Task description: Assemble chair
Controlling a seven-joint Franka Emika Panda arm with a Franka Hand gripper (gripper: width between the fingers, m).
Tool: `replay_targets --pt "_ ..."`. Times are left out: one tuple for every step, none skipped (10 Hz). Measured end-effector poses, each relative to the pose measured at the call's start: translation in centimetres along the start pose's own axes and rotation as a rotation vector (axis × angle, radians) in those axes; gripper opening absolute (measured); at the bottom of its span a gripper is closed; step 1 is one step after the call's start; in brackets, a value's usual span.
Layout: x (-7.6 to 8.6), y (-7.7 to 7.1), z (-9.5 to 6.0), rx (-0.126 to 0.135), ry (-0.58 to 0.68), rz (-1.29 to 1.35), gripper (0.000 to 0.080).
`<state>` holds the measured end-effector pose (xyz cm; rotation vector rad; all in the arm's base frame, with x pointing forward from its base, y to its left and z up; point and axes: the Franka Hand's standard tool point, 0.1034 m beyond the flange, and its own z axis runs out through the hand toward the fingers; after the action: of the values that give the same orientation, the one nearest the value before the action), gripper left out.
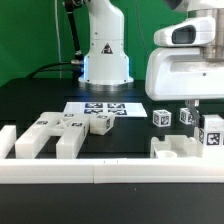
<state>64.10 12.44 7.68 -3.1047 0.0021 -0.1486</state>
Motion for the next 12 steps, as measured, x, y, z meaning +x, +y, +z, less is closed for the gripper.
replay_targets --pt "0.00 0.00 0.00 0.000 0.000 0.008 0.0289" --pt "-0.01 -0.02 0.00 0.001 0.000 0.074 0.0289" --pt "-0.01 -0.02 0.01 0.001 0.000 0.129 0.0289" --pt "0.00 0.04 0.02 0.001 -0.001 0.273 0.0289" --pt "-0.03 0.11 0.03 0.003 -0.003 0.394 0.0289" --pt "-0.06 0.12 0.03 -0.001 -0.004 0.491 0.0291" --pt "-0.10 0.18 0.06 0.001 -0.005 0.603 0.0291" --pt "-0.15 0.17 0.08 0.002 -0.007 0.739 0.0291" --pt "-0.24 0.09 0.10 -0.002 -0.010 0.856 0.0291" --pt "-0.28 0.07 0.10 -0.005 -0.010 0.940 0.0291" --pt "-0.34 0.07 0.08 -0.004 -0.015 1.052 0.0291" --pt "-0.38 0.04 0.08 -0.007 -0.016 1.132 0.0291"
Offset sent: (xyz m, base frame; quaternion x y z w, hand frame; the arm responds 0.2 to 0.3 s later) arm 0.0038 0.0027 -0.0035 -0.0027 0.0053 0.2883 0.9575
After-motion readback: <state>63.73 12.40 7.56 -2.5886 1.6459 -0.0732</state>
